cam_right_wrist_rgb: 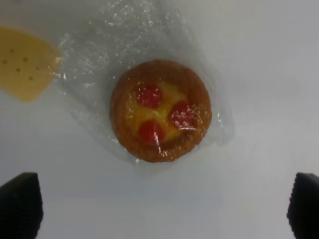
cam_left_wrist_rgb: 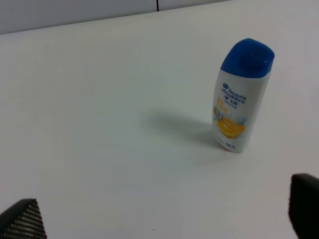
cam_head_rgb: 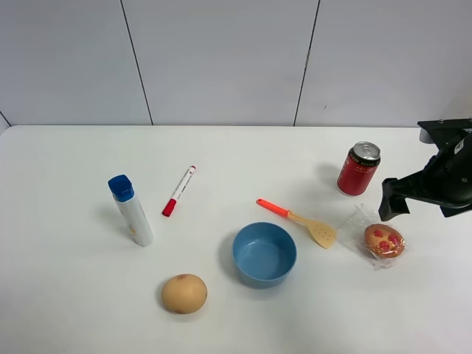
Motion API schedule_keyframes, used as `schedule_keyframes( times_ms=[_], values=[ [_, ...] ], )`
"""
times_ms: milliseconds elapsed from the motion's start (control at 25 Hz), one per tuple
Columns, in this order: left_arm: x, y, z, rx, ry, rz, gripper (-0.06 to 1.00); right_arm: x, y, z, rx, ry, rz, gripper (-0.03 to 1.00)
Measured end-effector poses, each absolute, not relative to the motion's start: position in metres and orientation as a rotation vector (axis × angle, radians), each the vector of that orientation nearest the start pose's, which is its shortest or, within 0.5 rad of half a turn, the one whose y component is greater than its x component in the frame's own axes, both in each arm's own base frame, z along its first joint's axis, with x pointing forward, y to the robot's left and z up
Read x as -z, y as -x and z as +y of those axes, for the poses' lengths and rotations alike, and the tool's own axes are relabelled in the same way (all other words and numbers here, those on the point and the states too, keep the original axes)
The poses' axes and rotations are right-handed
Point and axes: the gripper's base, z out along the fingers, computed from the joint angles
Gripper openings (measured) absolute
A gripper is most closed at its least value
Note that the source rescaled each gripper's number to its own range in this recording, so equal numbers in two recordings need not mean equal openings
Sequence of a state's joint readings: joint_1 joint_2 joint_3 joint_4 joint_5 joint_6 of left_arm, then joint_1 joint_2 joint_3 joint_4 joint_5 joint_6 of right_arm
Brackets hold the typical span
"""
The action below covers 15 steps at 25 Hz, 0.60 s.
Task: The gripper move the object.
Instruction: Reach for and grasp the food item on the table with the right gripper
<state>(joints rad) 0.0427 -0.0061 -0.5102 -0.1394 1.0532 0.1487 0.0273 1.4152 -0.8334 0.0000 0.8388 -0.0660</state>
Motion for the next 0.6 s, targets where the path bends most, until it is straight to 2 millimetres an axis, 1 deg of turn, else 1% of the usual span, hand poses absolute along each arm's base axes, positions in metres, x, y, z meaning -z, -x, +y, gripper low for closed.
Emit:
schedule_keyframes(
  times_ms=[200, 320, 480, 600],
  values=[
    [-0.281, 0.007, -0.011, 0.044, -0.114, 2.01, 1.0, -0.187, -0.232, 0.006, 0.008, 0.134, 2.866, 1.0],
    [-0.281, 0.007, -0.011, 0.044, -0.114, 2.01, 1.0, -0.174, -0.225, 0.006, 0.008, 0.132, 2.83, 1.0],
    [-0.281, 0.007, -0.011, 0.045, -0.114, 2.01, 1.0, -0.169, -0.229, 0.006, 0.01, 0.129, 2.777, 1.0],
    [-0.281, 0.007, -0.011, 0.045, -0.114, 2.01, 1.0, -0.158, -0.233, 0.006, 0.009, 0.13, 2.797, 1.0]
  ],
)
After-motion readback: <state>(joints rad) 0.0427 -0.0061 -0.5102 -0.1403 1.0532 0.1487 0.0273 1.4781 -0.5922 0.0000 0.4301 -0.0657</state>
